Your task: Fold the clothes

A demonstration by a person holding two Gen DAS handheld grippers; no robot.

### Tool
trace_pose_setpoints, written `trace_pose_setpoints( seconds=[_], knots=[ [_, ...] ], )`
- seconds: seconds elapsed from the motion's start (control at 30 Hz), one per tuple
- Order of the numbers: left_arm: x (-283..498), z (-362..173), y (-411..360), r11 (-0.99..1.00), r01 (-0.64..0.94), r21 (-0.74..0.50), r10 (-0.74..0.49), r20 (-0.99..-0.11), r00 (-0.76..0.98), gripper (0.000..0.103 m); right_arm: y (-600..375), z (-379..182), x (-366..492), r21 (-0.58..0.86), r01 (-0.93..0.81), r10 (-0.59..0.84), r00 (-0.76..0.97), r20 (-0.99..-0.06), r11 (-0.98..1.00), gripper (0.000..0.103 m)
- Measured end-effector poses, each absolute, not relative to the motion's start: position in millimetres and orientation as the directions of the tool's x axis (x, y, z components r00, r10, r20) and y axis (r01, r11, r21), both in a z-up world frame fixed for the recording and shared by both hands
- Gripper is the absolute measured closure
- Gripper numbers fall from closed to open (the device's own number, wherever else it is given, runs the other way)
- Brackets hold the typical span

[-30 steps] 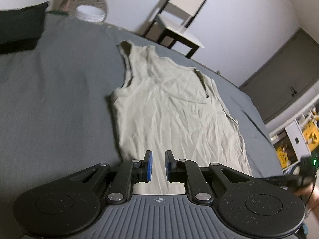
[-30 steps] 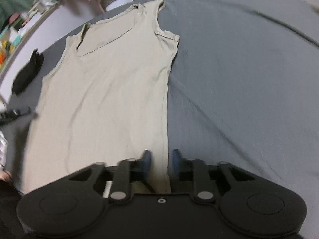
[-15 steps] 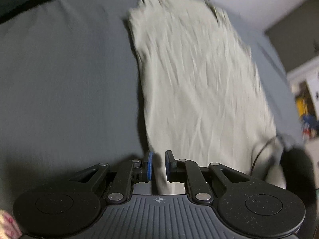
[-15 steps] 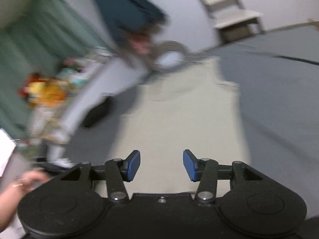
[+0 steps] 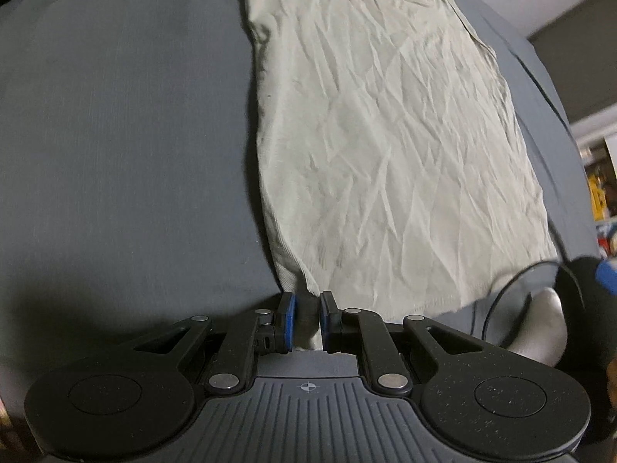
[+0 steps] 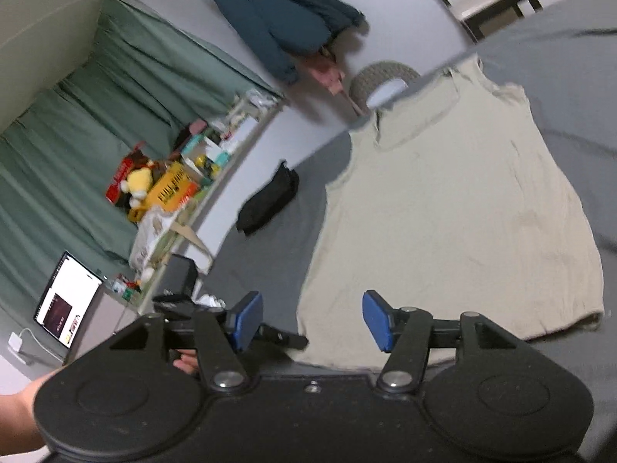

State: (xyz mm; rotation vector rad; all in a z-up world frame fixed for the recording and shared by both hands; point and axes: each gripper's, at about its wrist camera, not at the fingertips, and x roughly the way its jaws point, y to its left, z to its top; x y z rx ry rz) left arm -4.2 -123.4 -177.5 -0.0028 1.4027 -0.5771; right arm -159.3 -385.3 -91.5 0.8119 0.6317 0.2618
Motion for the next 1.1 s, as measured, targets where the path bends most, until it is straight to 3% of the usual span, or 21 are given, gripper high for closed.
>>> trace_pose_setpoints(
  seconds=[0.17, 0.3, 0.53, 0.6, 0.67, 0.8, 0.97, 1.1],
  knots=[
    [-8.9, -170.9, -113.6, 0.882, 0.334, -0.332, -0.389, -0.914, 0.117, 0.092, -372.3, -89.3, -161.9, 0.687, 0.026, 0.420, 0.775, -0.473, 0.726, 0.036],
    [-12.2, -166.0, -110.1, 0.881, 0.338, -0.329, -0.390, -0.911, 0.130, 0.092, -338.2, -82.7, -157.7, 0.586, -0.029, 0.405, 0.751, -0.522, 0.810, 0.034],
    [-17.3, -158.9, -103.4, 0.899, 0.338, -0.279, -0.336, -0.934, 0.124, 0.092, -253.3, -71.1, -132.5, 0.268, -0.172, 0.308, 0.707, -0.636, 0.948, 0.030],
    [-8.9, -150.8, -95.6, 0.889, 0.319, -0.329, -0.387, -0.912, 0.137, 0.092, -239.7, -73.7, -120.6, 0.228, -0.166, 0.277, 0.705, -0.653, 0.959, 0.019],
    [3.2, -143.6, -87.6, 0.879, 0.300, -0.372, -0.431, -0.888, 0.162, 0.092, -225.7, -77.2, -107.5, 0.193, -0.155, 0.246, 0.697, -0.673, 0.969, 0.019],
    [41.7, -138.8, -84.1, 0.856, 0.243, -0.457, -0.505, -0.839, 0.201, 0.091, -203.1, -86.4, -86.5, 0.192, -0.142, 0.236, 0.694, -0.680, 0.971, 0.003],
    [102.1, -140.4, -90.8, 0.803, 0.169, -0.571, -0.595, -0.769, 0.234, 0.091, -176.1, -96.5, -74.0, 0.157, -0.030, 0.129, 0.731, -0.670, 0.987, 0.000],
    [145.6, -144.4, -107.4, 0.798, 0.167, -0.579, -0.601, -0.747, 0.286, 0.091, -162.4, -105.3, -73.7, 0.155, -0.008, 0.114, 0.711, -0.694, 0.988, 0.000]
  ],
)
